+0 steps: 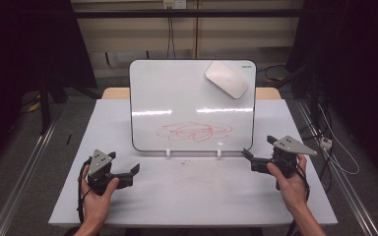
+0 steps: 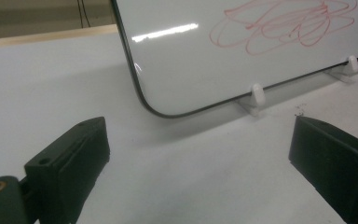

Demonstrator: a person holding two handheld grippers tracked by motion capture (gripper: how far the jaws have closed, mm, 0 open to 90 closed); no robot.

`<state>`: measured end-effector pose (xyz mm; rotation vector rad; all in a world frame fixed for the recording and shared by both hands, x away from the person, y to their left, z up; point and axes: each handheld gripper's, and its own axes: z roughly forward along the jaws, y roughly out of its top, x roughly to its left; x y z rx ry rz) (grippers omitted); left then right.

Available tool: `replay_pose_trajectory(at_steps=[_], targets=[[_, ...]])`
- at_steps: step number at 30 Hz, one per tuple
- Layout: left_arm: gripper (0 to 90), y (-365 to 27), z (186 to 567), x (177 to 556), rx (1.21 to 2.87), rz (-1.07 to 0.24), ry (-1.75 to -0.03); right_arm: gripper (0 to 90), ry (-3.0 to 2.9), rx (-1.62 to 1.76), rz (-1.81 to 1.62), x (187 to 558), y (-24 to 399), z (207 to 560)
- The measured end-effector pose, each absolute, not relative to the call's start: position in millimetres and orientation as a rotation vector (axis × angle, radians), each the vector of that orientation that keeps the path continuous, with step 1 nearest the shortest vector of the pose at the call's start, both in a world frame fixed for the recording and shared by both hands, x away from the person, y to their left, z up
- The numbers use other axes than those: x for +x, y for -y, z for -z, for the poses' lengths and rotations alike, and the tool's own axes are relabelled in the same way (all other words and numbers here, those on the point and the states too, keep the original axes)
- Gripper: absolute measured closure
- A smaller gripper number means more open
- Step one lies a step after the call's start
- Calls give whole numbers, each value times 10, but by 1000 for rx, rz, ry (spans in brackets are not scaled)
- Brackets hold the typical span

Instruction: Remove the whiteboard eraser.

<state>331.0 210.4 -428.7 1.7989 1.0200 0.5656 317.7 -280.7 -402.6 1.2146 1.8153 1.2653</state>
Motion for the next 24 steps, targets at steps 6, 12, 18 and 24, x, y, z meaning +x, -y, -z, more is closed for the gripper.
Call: replay_pose_trajectory(at_steps=[6,12,18,24], targets=[[48,-2123,4309,3320,1811,-559,-1033,46,-1810,1191,-1235,3356,2772,3885],[48,-2118,4317,3305,1819,-553,-1024,43,-1800,1161,-1239,3447,2727,3791],[48,-2108,4331,3315,1819,-549,-1031,43,-1787,1117,-1226,3599,2644,3641],[48,-2083,4311,3334,1809,-534,-1023,40,-1842,1078,-1205,3731,2572,3547]])
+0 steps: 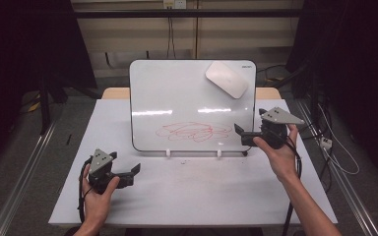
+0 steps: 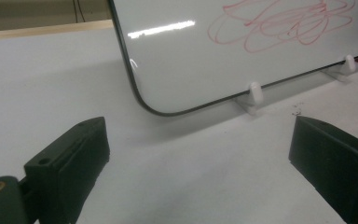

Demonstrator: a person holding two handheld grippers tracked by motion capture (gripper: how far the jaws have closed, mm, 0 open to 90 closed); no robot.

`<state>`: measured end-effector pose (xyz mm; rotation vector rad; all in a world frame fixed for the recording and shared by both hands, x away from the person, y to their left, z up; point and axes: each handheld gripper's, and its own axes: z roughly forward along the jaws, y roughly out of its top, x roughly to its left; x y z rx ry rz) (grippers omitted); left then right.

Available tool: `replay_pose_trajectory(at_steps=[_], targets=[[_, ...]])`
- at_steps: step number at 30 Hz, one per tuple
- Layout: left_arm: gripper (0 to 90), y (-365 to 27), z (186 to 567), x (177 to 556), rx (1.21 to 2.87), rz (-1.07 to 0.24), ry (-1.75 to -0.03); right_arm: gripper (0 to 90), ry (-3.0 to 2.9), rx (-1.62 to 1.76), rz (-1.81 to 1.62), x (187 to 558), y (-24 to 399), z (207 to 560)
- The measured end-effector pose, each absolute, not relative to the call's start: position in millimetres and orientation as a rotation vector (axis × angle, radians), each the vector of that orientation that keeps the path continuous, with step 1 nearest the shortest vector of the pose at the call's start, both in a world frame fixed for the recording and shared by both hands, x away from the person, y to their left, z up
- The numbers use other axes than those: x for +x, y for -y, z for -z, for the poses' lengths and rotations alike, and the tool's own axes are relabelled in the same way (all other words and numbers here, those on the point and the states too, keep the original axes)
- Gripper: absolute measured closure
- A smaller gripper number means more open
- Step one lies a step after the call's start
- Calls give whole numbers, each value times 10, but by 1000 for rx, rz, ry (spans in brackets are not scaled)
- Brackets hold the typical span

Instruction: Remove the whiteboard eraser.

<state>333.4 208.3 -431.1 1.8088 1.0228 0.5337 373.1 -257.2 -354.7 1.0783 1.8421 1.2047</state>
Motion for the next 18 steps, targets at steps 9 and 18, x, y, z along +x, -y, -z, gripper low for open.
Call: replay_pose_trajectory(at_steps=[9,18], targets=[[48,-2100,4378,3380,1840,-520,-1012,48,-1869,986,-1136,3922,2430,3237],[48,-2121,4332,3339,1832,-564,-996,103,-1890,921,-1058,4168,2327,3051]])
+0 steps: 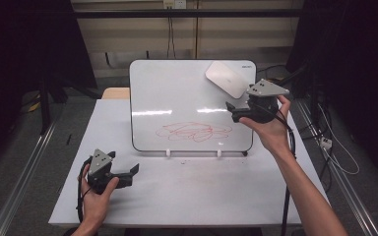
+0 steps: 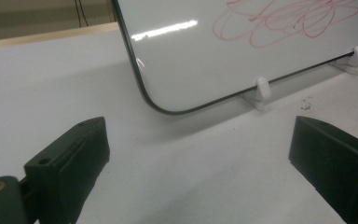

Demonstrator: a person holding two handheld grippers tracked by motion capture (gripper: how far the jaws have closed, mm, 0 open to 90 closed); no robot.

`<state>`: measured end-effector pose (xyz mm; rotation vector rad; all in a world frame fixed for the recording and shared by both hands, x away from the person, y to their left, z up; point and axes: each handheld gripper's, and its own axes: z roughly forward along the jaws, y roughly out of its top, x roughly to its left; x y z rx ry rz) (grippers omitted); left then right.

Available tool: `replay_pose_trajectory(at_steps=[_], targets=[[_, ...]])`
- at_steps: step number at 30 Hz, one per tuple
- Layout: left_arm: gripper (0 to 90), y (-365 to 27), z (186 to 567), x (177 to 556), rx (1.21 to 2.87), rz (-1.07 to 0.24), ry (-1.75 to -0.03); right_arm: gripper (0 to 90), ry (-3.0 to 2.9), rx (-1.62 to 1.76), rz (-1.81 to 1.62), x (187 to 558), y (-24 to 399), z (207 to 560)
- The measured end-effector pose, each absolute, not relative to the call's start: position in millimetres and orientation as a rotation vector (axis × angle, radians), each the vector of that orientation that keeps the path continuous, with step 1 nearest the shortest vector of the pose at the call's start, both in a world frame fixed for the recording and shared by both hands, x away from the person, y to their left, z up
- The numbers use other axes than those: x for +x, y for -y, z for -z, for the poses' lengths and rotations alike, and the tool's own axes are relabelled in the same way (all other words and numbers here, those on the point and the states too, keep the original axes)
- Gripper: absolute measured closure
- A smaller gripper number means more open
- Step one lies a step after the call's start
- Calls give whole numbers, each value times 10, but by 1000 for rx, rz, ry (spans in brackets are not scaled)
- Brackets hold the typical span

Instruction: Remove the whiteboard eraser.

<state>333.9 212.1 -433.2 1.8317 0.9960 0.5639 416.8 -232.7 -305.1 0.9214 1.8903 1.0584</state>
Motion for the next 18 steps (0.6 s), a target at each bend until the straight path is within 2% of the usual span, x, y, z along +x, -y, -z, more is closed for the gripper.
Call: replay_pose_trajectory(at_steps=[5,18], targets=[[48,-2117,4352,3347,1848,-556,-997,89,-1888,892,-1009,4254,2312,3003],[48,-2130,4313,3275,1847,-594,-983,160,-1910,810,-890,4493,2128,2899]])
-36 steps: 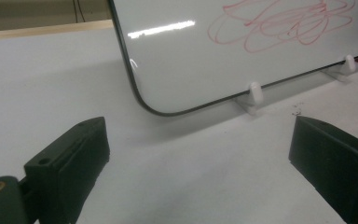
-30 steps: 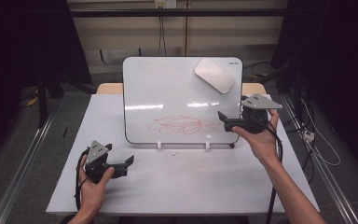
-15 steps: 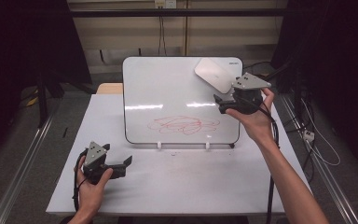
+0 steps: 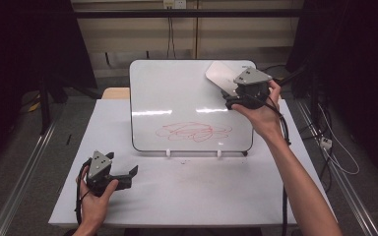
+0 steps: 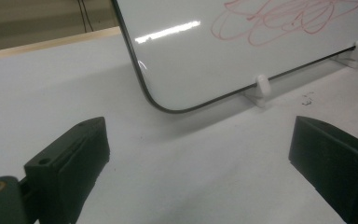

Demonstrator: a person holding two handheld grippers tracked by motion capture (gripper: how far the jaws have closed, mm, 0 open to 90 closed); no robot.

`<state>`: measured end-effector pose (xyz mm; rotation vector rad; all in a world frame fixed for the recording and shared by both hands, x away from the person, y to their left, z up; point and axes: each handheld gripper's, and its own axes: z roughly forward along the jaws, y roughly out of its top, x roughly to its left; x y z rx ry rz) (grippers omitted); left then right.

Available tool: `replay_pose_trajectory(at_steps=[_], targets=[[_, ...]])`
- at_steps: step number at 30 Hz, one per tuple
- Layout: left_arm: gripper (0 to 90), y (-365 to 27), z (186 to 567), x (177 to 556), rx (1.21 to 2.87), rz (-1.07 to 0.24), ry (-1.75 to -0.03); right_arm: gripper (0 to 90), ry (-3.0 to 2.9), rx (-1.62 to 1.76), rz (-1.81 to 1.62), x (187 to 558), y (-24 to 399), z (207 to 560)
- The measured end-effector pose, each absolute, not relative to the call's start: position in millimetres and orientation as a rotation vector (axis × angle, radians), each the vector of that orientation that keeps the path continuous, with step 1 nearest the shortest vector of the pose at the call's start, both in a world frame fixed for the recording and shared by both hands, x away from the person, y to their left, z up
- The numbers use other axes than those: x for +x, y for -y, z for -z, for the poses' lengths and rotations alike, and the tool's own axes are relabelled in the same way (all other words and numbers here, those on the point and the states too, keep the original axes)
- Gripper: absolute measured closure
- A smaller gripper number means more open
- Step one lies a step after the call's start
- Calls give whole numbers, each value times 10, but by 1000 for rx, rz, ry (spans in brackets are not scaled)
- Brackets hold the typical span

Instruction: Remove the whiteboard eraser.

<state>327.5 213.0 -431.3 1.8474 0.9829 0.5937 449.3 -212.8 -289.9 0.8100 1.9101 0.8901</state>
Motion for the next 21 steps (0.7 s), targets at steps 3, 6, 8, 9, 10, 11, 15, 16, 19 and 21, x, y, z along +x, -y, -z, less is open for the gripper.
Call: replay_pose_trajectory(at_steps=[3,6,8,9,10,11,15,16,19,21], targets=[[48,-2137,4315,3283,1860,-599,-981,179,-1925,780,-835,4561,2061,2898],[48,-2139,4318,3292,1854,-591,-988,212,-1938,767,-791,4646,2031,2905],[48,-2142,4320,3297,1853,-585,-989,222,-1942,775,-783,4697,2024,2929],[48,-2146,4323,3301,1853,-580,-989,227,-1944,778,-773,4715,2019,2943],[48,-2147,4327,3302,1854,-580,-992,234,-1948,771,-767,4731,2016,2955],[48,-2146,4329,3304,1855,-580,-993,232,-1952,770,-764,4745,2010,2969],[48,-2143,4330,3305,1857,-580,-994,270,-1952,764,-699,4798,1987,3022],[48,-2141,4333,3305,1856,-579,-996,270,-1952,764,-699,4798,1987,3022],[48,-2145,4336,3305,1866,-578,-992,277,-1954,746,-677,4808,1974,3023],[48,-2146,4337,3308,1866,-576,-995,281,-1959,735,-658,4828,1955,3022]])
